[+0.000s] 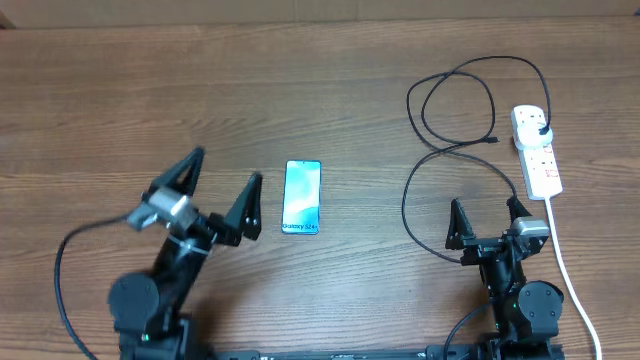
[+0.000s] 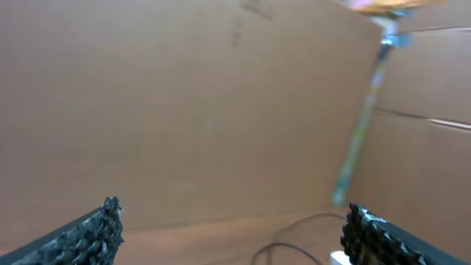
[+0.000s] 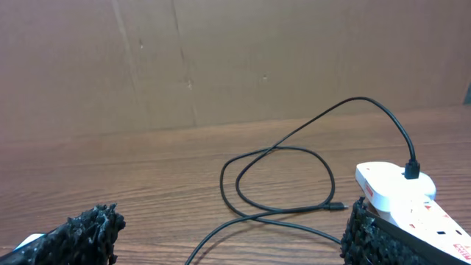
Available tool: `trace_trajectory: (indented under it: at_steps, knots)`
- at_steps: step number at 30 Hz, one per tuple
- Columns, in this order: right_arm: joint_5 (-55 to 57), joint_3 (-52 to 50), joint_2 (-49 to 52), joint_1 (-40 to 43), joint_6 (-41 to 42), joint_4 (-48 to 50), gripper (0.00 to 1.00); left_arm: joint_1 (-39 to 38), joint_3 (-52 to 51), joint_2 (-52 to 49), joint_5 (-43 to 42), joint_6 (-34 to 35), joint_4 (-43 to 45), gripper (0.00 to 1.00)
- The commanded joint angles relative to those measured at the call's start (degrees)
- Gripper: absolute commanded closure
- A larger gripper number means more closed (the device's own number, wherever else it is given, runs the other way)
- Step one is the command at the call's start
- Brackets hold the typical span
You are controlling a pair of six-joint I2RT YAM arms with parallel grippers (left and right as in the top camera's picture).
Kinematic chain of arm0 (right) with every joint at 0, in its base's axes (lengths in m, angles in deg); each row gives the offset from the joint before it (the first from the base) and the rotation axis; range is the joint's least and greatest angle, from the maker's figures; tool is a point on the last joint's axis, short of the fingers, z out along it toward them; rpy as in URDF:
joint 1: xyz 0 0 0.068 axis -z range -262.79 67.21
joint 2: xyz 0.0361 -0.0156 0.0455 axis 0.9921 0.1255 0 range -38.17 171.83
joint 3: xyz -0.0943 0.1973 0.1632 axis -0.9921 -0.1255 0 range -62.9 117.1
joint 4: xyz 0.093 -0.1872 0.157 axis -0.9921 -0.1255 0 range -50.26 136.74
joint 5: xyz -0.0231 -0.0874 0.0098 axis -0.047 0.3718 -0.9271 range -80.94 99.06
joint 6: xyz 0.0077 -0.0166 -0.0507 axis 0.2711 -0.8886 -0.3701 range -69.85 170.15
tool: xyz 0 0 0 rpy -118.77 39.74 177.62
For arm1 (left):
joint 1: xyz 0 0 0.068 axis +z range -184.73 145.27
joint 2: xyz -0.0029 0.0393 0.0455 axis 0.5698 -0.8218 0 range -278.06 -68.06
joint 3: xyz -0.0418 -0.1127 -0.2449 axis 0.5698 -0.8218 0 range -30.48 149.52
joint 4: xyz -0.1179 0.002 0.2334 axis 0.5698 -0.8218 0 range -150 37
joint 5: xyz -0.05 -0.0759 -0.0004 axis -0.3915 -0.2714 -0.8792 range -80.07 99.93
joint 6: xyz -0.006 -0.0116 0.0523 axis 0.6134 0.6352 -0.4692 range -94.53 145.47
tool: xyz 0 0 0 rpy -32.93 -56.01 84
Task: Plug charger to phone and switch on socket
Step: 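Move the left gripper over the smartphone and lower it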
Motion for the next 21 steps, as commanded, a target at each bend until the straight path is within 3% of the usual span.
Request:
trace_trajectory:
  at_steps: [1,9,13,21]
  knots:
    - [0.1,-0.6,-0.5,-0.3,-0.2,0.4,0.00,0.0,8.3,-5.8,-12.9,1.0,0.3,0.00]
    - [0.1,-0.6,-0.5,-0.3,-0.2,0.4,0.00,0.0,9.5,-9.7,-21.0,0.2,-1.0,0.00]
    - [0.1,-0.6,-0.5,-0.3,-0.2,0.4,0.00,0.0,9.9,-9.8,-14.6,0.7,-7.2,0.00]
    - [0.1,-0.6,-0.5,-0.3,-0.2,0.4,0.00,0.0,21.3,-11.4,-1.0,2.0,-32.4,0.00]
